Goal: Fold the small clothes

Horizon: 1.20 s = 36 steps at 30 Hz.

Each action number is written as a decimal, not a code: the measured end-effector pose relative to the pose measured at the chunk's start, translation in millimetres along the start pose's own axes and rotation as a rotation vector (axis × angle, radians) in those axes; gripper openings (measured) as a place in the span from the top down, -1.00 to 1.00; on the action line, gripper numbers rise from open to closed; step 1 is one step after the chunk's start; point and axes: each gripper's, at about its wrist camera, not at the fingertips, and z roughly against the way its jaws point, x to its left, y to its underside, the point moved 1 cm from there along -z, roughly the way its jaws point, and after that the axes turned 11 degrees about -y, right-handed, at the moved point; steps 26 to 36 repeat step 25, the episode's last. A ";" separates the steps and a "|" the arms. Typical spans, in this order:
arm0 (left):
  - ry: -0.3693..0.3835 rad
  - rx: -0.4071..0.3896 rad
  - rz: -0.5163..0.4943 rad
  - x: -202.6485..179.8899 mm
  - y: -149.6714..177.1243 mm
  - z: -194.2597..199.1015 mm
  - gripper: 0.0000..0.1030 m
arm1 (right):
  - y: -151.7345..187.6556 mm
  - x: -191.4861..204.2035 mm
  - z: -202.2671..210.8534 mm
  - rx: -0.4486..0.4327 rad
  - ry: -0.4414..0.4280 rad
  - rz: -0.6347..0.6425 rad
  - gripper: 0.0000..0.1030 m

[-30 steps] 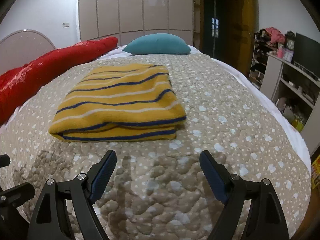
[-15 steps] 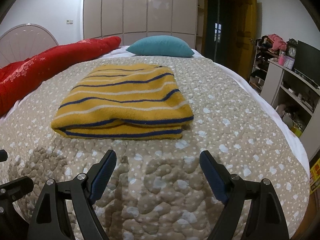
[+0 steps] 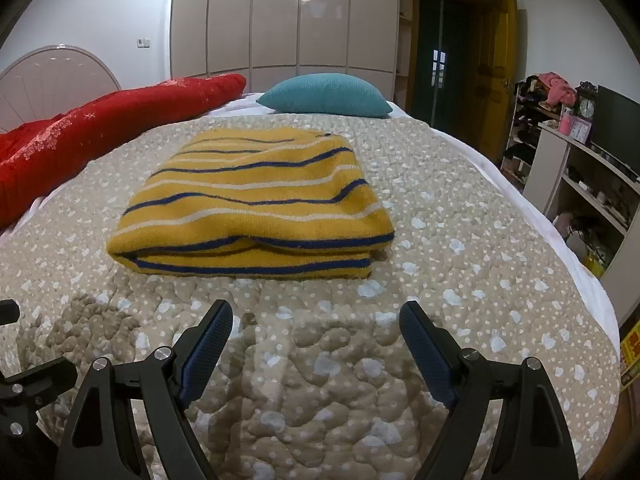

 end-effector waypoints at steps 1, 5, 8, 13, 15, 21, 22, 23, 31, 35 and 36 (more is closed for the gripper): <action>-0.002 -0.001 -0.001 -0.2 0.0 -0.6 -1.00 | 0.1 0.4 0.2 -0.001 0.000 0.001 -0.73; -0.017 -0.004 -0.004 1.3 0.8 -1.4 -1.00 | 0.0 1.9 0.0 -0.002 0.001 0.003 -0.73; -0.022 -0.004 -0.003 3.1 1.0 -2.4 -1.00 | 0.3 2.9 0.0 -0.002 0.001 0.007 -0.73; -0.021 0.002 -0.003 4.0 1.5 -4.7 -1.00 | 1.0 3.8 0.5 -0.002 -0.001 0.012 -0.73; -0.018 0.005 -0.006 3.8 1.4 -6.1 -1.00 | 1.1 3.9 1.3 -0.006 -0.001 0.013 -0.73; -0.005 -0.001 -0.006 2.6 1.4 -10.7 -1.00 | 1.3 4.0 2.0 -0.009 -0.002 0.015 -0.74; -0.005 -0.004 -0.007 2.5 1.5 -10.7 -1.00 | 1.5 4.2 1.7 -0.005 -0.002 0.016 -0.74; -0.001 -0.004 -0.007 2.6 1.4 -11.3 -1.00 | 1.7 4.5 1.1 -0.001 -0.004 0.018 -0.74; 0.006 0.003 -0.002 3.6 1.5 -13.4 -1.00 | 2.3 5.0 -0.6 0.007 -0.009 0.020 -0.75; 0.006 0.003 -0.002 3.6 1.5 -13.4 -1.00 | 2.3 5.0 -0.6 0.007 -0.009 0.020 -0.75; 0.006 0.003 -0.002 3.6 1.5 -13.4 -1.00 | 2.3 5.0 -0.6 0.007 -0.009 0.020 -0.75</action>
